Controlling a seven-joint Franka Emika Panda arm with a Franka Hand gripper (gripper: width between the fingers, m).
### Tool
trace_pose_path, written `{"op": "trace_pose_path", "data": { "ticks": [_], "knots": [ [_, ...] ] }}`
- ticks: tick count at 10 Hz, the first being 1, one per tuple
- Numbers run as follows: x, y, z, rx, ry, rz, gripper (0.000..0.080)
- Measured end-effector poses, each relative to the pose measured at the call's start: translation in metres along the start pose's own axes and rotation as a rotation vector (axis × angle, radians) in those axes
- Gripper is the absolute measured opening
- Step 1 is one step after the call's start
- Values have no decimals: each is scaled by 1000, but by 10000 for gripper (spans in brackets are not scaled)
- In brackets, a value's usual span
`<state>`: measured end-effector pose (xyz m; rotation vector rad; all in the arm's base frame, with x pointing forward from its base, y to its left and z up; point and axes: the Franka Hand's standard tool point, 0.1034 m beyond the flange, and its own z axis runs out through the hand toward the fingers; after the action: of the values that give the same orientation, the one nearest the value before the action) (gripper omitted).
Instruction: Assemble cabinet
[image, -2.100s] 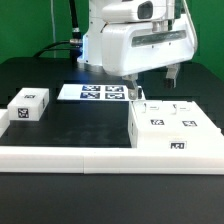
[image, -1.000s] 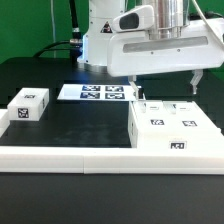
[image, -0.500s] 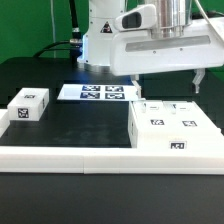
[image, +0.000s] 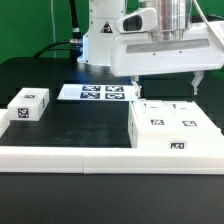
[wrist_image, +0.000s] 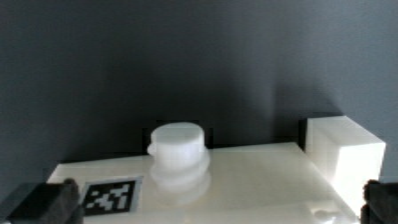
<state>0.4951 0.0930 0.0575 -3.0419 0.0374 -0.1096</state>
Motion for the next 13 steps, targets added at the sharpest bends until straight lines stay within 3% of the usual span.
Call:
{"op": "trace_pose_path", "data": {
  "ticks": [3, 7, 8, 12, 13],
  "knots": [
    [-7, -1, 8, -5, -24, 5, 797],
    [-15, 10, 26, -40, -44, 17, 797],
    [-13, 15, 28, -37, -34, 8, 797],
    [-14, 11, 29, -35, -31, -4, 797],
    [-15, 11, 36, -33, -19, -7, 797]
  ]
}}
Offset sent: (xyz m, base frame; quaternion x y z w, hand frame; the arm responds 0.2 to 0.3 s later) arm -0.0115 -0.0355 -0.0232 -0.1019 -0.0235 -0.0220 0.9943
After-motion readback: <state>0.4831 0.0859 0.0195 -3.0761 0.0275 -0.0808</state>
